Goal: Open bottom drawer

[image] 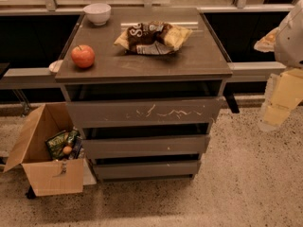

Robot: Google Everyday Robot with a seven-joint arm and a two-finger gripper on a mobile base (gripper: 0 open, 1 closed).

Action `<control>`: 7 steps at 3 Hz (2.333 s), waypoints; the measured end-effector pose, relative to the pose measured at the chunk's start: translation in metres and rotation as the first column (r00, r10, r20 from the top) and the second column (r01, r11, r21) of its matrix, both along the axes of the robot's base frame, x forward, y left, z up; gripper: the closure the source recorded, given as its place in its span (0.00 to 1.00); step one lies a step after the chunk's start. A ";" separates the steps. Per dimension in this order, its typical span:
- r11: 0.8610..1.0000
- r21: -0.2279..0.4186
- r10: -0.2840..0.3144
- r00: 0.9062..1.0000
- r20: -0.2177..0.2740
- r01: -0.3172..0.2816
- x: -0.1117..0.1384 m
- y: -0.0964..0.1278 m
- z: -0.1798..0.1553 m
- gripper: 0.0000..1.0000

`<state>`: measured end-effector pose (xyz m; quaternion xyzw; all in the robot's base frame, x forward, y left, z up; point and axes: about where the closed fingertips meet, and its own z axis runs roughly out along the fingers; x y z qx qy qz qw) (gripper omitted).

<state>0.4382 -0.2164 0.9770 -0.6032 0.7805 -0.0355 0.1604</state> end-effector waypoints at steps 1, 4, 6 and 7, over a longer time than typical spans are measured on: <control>1.000 -0.002 0.005 1.000 -0.002 -0.005 0.000 0.000 -0.003 0.00; 0.959 0.091 0.277 0.958 -0.074 -0.270 -0.021 0.021 -0.185 0.00; 0.955 0.011 0.296 0.949 -0.106 -0.297 -0.011 0.014 -0.247 0.00; 0.952 -0.008 0.305 0.945 -0.117 -0.307 -0.002 0.001 -0.318 0.00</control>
Offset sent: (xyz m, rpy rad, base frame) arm -0.0118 0.0153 -0.1117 -0.0674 0.0933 0.2078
